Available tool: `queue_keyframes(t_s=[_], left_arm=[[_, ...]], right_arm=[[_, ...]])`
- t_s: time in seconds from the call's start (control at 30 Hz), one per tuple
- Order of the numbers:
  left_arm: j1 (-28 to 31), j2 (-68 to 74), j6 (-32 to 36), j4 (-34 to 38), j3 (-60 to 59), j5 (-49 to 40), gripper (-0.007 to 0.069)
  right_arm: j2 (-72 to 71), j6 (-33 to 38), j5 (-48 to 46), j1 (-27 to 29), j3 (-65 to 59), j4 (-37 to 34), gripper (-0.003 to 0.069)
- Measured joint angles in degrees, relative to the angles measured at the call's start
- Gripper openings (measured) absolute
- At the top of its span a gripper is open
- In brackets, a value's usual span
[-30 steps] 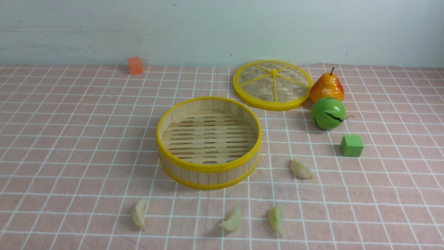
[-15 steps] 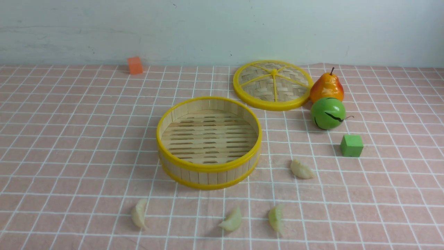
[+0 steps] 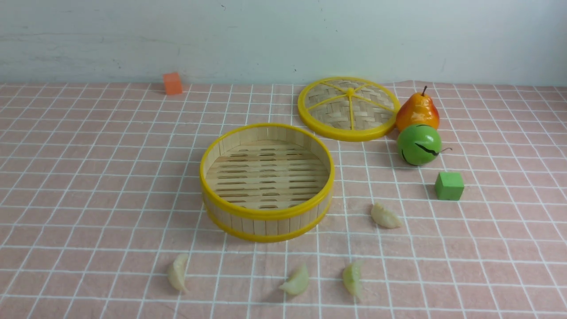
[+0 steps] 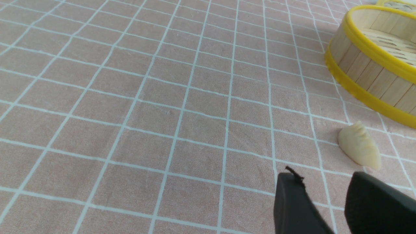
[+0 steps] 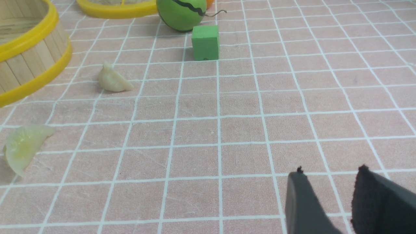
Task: Put the dumplings into the steamer on the table with the pink tablecloth.
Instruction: 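Reach for and grasp a dumpling on the table with the left gripper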
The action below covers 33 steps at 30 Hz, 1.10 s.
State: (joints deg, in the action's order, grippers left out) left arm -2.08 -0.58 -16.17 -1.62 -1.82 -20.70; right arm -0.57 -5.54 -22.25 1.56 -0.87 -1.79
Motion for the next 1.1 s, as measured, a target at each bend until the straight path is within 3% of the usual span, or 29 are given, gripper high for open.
queue_keyframes(t_s=[0.87, 1.0, 1.07, 1.1], left_arm=[[0.0, 0.0, -0.3, -0.4, 0.0, 0.8, 0.0238], [0.0, 0.0, -7.0, 8.6, 0.0, 5.4, 0.0238], [0.0, 0.0, -18.9, 23.1, 0.0, 7.3, 0.0238], [0.0, 0.0, -19.8, 24.3, 0.0, 7.4, 0.0238]], right_arm=[[0.0, -0.1, 0.0, 0.0, 0.0, -0.4, 0.0239], [0.0, -0.4, -0.1, 0.0, 0.0, -2.0, 0.0239], [0.0, -4.0, -0.2, 0.0, 0.0, -9.8, 0.0239], [0.0, -4.5, -0.3, 0.0, 0.0, -9.8, 0.0239]])
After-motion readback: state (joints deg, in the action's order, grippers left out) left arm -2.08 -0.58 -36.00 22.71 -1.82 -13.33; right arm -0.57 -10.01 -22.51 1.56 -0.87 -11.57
